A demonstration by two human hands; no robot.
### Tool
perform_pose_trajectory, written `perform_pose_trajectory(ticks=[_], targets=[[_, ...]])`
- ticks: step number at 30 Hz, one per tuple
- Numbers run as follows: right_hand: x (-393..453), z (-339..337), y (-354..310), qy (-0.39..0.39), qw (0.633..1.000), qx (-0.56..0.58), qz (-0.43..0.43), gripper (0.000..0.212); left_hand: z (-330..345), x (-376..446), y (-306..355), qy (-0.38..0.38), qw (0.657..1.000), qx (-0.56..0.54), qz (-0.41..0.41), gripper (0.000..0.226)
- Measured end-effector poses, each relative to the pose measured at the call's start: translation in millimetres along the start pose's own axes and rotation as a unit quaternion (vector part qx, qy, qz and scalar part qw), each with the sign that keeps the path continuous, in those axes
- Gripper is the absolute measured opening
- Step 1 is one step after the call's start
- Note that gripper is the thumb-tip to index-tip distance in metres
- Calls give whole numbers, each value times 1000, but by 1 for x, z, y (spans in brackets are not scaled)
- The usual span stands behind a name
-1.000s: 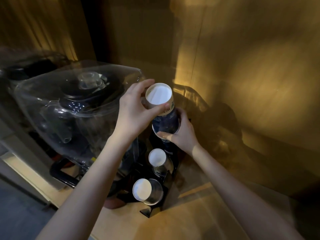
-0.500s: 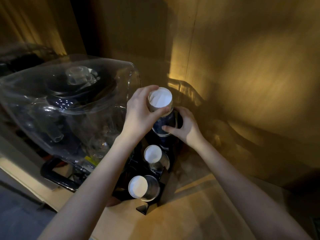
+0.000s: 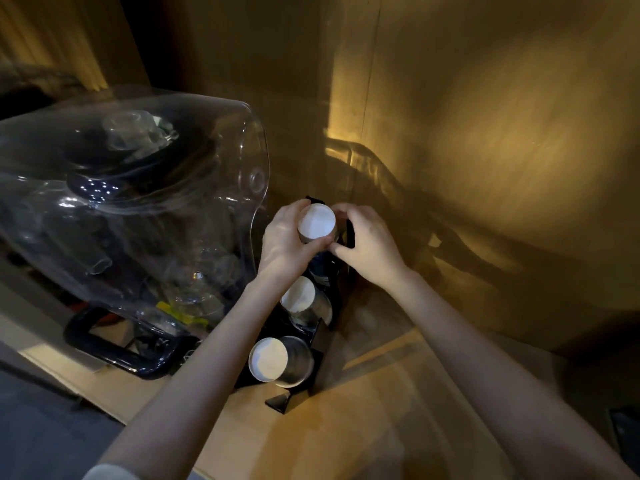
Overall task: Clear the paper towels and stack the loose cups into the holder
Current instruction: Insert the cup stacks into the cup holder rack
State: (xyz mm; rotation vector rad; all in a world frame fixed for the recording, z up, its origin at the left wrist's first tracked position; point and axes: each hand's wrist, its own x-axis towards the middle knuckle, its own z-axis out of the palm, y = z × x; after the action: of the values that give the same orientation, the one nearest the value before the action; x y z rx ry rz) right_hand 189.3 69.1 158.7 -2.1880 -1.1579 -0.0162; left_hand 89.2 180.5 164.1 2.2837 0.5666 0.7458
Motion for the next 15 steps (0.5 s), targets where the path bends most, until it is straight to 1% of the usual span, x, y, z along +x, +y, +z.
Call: perform_pose_trajectory(ticks=[2,4,7,9,12,15], targets=[[-2,3,2,-10,1000,-23,5,54,4,1,-3,-19,999,26,-8,69],[-4,4,2,-15,999,-39,11,53,8,1,-6,-24,999,39,-4,70],[-5,0,0,-19,996,-90,-6,52,12,-1,-8,-18,999,30,-1,67],[-6,-3,-6,-36,989,-139,-22,50,12,-1,-9,-16,999,41,12,61],[-8,-5,-13,-54,974,-216,-47,52,8,3,-4,-38,994,99,25,51],[-14,-9,-14,-58,963,-256,-60,51,3,5,5,-73,981,175,28,50]])
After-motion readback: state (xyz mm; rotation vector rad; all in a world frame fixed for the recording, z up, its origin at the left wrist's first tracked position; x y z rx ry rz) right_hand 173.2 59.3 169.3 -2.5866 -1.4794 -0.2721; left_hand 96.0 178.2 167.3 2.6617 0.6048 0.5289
